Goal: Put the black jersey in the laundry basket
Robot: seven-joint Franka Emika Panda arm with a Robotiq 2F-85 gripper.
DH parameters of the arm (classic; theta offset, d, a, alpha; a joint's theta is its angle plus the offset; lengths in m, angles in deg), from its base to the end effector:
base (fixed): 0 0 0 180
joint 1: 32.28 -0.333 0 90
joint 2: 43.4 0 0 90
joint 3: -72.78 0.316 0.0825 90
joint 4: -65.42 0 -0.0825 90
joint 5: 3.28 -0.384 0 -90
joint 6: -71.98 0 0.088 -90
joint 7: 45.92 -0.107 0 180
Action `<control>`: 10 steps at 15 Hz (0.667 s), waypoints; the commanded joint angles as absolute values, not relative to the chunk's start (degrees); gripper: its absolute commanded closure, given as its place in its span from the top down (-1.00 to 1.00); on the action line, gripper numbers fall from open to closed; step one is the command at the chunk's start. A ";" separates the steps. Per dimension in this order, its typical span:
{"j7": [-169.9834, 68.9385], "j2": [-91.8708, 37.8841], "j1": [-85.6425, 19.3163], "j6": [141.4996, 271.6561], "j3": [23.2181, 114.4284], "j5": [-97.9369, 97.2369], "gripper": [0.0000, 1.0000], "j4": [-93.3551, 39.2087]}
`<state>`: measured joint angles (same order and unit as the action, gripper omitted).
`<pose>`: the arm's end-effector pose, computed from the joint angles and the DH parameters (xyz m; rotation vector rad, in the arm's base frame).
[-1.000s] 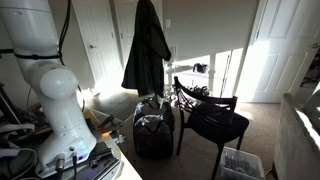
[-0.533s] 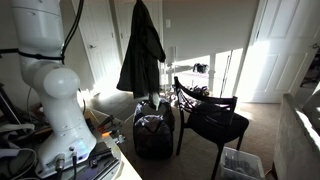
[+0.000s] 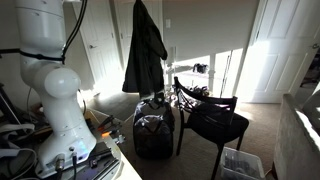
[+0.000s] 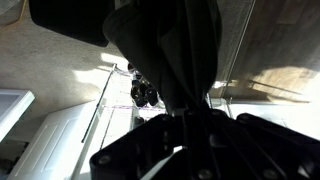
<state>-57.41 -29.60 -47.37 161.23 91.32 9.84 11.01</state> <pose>0.5307 0.2766 0.7778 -3.0363 -0.4842 -0.6300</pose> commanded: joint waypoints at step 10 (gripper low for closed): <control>-56.03 -29.19 -46.90 159.84 91.29 8.88 0.46 14.86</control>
